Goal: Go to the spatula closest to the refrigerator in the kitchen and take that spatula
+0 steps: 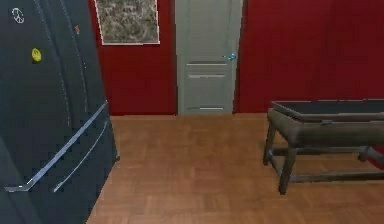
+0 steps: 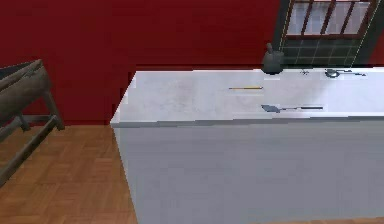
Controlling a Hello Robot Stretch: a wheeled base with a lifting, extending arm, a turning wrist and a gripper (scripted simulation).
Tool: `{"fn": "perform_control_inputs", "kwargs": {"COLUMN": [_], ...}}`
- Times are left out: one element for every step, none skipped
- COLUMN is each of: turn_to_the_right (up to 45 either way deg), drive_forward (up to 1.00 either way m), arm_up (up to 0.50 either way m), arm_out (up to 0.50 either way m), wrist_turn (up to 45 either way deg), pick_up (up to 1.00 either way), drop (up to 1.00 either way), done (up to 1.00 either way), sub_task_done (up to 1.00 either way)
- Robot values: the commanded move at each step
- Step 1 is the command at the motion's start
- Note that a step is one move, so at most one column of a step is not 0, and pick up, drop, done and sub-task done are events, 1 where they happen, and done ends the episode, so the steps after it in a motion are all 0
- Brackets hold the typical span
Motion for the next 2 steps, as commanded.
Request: {"fn": "perform_control_inputs", "kwargs": {"turn_to_the_right": [-9.0,0.0], "drive_forward": [0.00,0.35], "arm_up": [0.00,0.00], "arm_out": [0.00,0.00], "wrist_turn": [0.0,0.0], "pick_up": [0.00,0.00], "drop": [0.00,0.00], "done": [0.00,0.00], "sub_task_done": [0.00,0.00]}}
